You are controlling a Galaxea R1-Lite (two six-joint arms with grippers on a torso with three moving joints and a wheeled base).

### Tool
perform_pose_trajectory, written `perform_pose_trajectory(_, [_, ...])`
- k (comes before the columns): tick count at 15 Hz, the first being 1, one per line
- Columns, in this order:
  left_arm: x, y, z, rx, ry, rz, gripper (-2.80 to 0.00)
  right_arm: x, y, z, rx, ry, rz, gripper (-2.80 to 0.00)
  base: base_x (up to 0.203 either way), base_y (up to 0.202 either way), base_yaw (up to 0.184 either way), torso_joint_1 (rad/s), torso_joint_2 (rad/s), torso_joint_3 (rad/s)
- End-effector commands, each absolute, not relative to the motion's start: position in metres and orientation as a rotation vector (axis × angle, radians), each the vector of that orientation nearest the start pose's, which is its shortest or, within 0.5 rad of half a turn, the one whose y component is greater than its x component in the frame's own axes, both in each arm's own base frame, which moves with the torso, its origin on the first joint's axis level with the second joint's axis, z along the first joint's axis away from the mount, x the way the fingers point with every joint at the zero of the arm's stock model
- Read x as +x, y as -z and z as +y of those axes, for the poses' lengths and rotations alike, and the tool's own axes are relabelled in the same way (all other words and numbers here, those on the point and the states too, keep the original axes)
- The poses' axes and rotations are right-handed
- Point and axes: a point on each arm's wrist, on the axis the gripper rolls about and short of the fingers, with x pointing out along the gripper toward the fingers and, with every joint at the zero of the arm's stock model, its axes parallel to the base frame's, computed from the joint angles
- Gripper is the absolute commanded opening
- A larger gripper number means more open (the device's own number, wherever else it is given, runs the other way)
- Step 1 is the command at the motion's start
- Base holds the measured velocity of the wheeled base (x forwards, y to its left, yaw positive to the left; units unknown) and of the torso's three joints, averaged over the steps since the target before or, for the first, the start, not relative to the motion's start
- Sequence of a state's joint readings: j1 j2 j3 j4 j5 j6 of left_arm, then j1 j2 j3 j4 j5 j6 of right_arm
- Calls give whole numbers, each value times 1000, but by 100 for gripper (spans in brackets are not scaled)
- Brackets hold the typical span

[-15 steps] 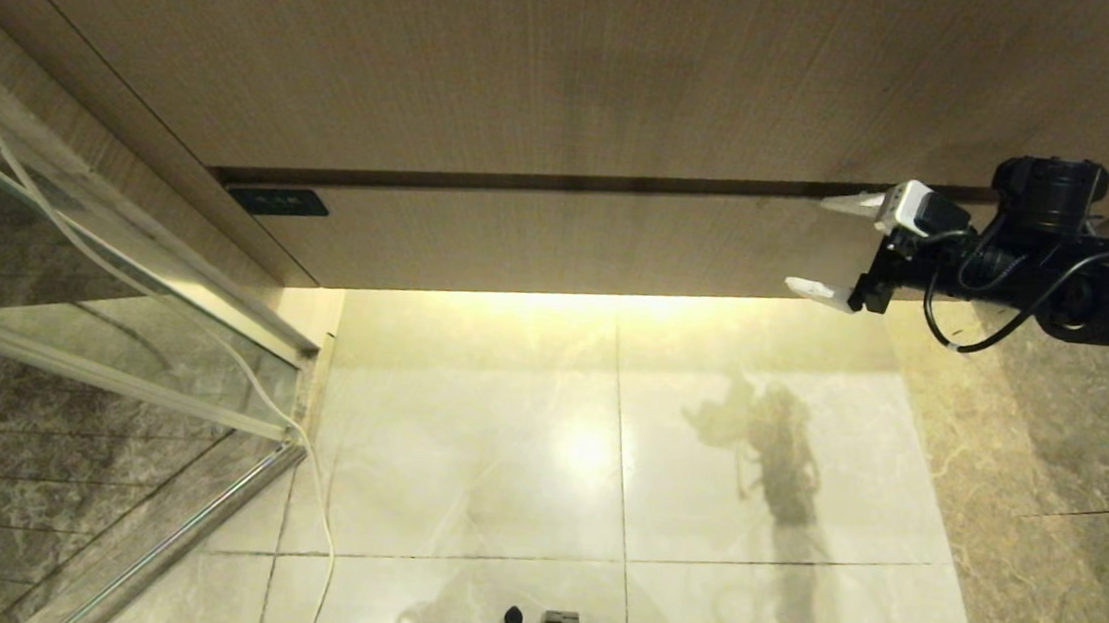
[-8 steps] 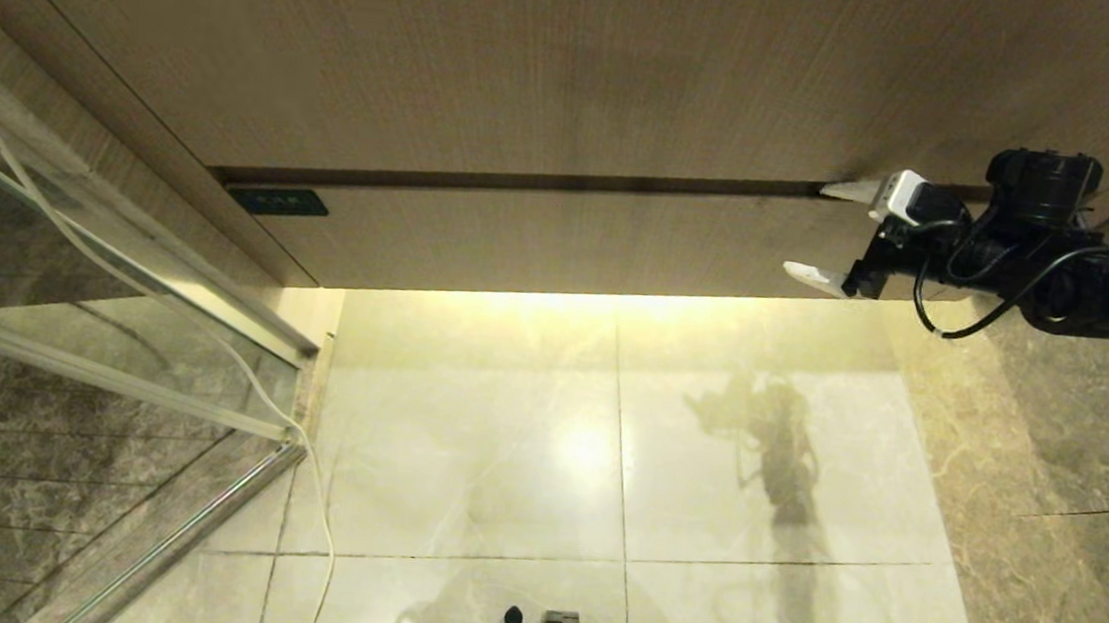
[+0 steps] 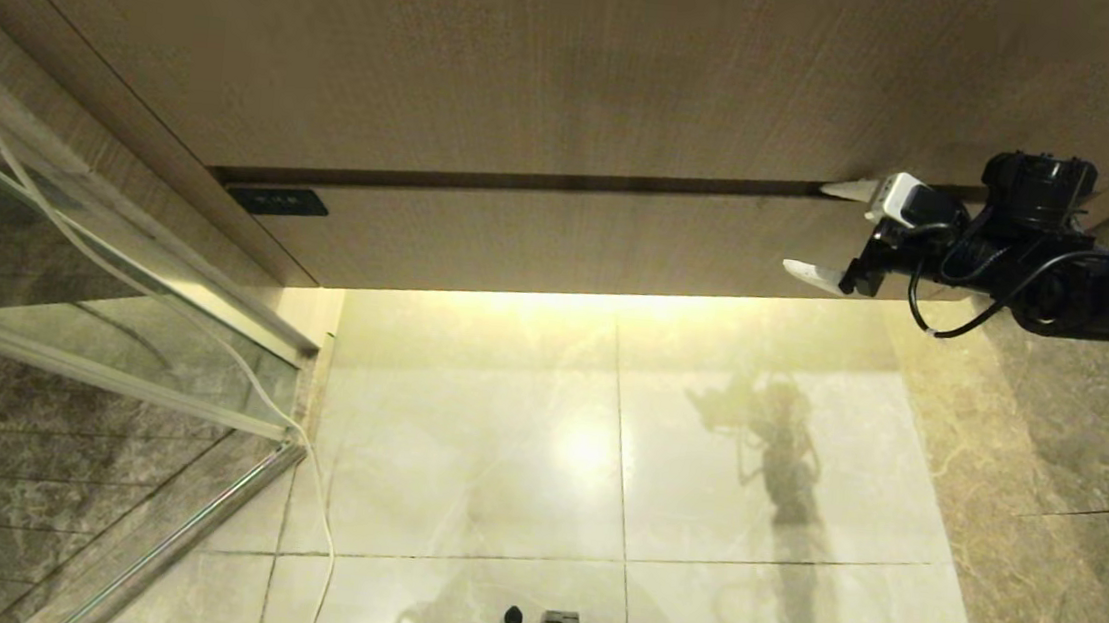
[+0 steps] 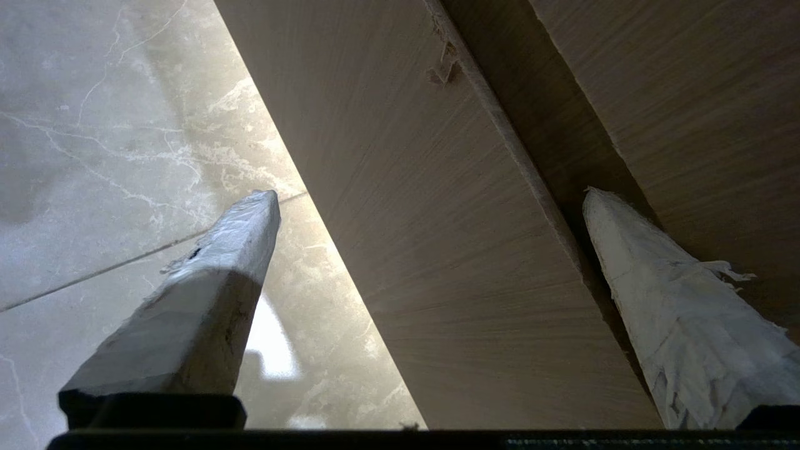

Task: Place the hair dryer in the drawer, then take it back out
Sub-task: Pull open the drawer

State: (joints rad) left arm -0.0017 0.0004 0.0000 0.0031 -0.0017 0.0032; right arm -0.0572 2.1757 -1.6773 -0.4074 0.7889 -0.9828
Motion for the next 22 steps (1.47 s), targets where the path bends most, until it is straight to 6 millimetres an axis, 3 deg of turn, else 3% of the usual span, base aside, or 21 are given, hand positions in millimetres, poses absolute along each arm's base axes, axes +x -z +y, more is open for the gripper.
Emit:
perform_pose_trajectory(1, [-23, -75, 0, 3, 3, 5, -280, 460, -216, -10, -900, -703, -268, 0, 0, 0, 0, 0, 0, 0])
perform_pose_trajectory(12, [-23, -75, 0, 3, 3, 3, -280, 464, -188, -5, -731, -647, 14, 0, 0, 0, 0, 0, 0, 0])
perform_pose_trajectory(22, [-23, -75, 0, 3, 3, 4, -280, 457, -199, 2, -586, -580, 90, 0, 0, 0, 0, 0, 0, 0])
